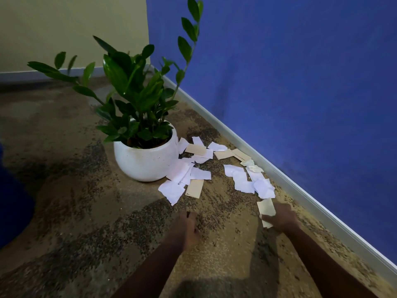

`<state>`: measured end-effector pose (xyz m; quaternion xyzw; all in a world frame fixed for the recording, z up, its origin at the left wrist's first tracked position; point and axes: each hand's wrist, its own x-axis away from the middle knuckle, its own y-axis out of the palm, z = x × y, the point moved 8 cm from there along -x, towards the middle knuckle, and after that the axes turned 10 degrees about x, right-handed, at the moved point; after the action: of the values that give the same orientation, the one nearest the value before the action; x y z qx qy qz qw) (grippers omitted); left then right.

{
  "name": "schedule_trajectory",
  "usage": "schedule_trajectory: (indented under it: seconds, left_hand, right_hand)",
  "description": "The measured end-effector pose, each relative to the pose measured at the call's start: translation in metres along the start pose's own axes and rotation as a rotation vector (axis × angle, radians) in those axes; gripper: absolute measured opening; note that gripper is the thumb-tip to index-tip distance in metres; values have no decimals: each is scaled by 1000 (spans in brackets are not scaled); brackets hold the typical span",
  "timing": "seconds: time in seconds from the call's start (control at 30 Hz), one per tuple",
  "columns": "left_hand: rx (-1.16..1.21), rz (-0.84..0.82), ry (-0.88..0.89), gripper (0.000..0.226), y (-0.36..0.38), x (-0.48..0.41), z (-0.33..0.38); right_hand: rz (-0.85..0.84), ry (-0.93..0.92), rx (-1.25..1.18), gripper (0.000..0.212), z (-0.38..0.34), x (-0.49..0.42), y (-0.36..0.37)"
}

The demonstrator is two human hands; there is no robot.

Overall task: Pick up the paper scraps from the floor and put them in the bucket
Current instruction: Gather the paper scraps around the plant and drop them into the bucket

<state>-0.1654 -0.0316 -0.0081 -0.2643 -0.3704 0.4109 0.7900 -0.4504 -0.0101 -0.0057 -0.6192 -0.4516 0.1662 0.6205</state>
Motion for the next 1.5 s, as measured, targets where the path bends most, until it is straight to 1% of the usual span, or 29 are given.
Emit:
schedule_trajectory:
  seconds: [0.1, 0.2, 0.27, 0.33, 0.4, 0.47, 0.5, 0.53, 0.6, 0.67, 0.7, 0.73, 0.77, 0.8, 0.87, 0.9, 0.93, 1.0, 1.03, 1.1, 1.17, 1.27, 1.37, 1.5]
  left_hand:
    - [13, -5, 18, 51, 1, 0, -1]
    - [138, 4, 26, 49, 2, 2, 2]
    - [329, 48, -6, 44, 1, 5, 4]
    - [625, 89, -83, 40, 2, 9, 5]
    - [948, 41, -177, 40, 12, 16, 9]
    - [1198, -68, -251, 41, 26, 24, 19]
    - [1267, -89, -275, 42, 29, 26, 23]
    - [1320, -75, -294, 41, 29, 29, 24]
    - [1370, 0, -322, 41, 24, 30, 22]
    - [1355, 31, -344, 41, 20, 31, 16]
    - [1347, 24, -346, 41, 18, 31, 14]
    - [1344, 14, -346, 42, 17, 30, 11]
    - [1353, 12, -353, 44, 16, 29, 8]
    - [1370, 14, -366, 44, 16, 28, 4]
    - [1397, 27, -389, 45, 16, 23, 0]
    - [1403, 36, -398, 46, 17, 21, -2]
    - [1411, 43, -404, 47, 18, 19, -2]
    - [1433, 47, -410, 46, 24, 16, -1]
    - [1440, 44, -408, 45, 27, 15, 0]
    - [1442, 33, -402, 42, 32, 14, 2]
    - [1446, 14, -404, 43, 39, 12, 1]
    - [1451, -10, -427, 48, 47, 10, 0]
    - [1447, -11, -435, 52, 50, 9, 0]
    - [1443, -18, -431, 55, 49, 8, 4]
  right_hand:
    - [23, -76, -27, 58, -15, 5, 2]
    - [35, -141, -11, 47, -35, 19, 6]
    - [9, -207, -52, 45, -54, 37, 13]
    - [-9, -293, -106, 45, -76, 59, 20]
    - [9, -414, -156, 40, -101, 85, 25]
    - [43, -553, -226, 23, -124, 111, 27]
    - [36, -606, -248, 19, -134, 122, 29]
    - [2, -655, -261, 18, -142, 131, 32]
    - [-136, -717, -305, 26, -150, 139, 41]
    - [-306, -692, -376, 33, -146, 136, 48]
    - [-348, -681, -397, 33, -142, 131, 49]
    - [-338, -665, -401, 31, -138, 124, 45]
    - [-287, -641, -395, 30, -131, 113, 40]
    - [-189, -601, -347, 32, -122, 99, 33]
    - [69, -456, -89, 43, -96, 66, 20]
    - [162, -357, 59, 52, -81, 52, 14]
    - [192, -253, 169, 63, -65, 40, 11]
    - [132, -86, 234, 88, -38, 19, 10]
    - [90, -41, 224, 97, -27, 10, 11]
    - [-8, -15, 135, 105, -15, -3, 17]
    - [-92, -20, -8, 103, -13, -7, 26]
    - [-125, -17, -33, 89, -17, -6, 36]
    - [-14, -11, 21, 78, -22, -1, 33]
    - [116, -116, -8, 38, -35, 17, 27]
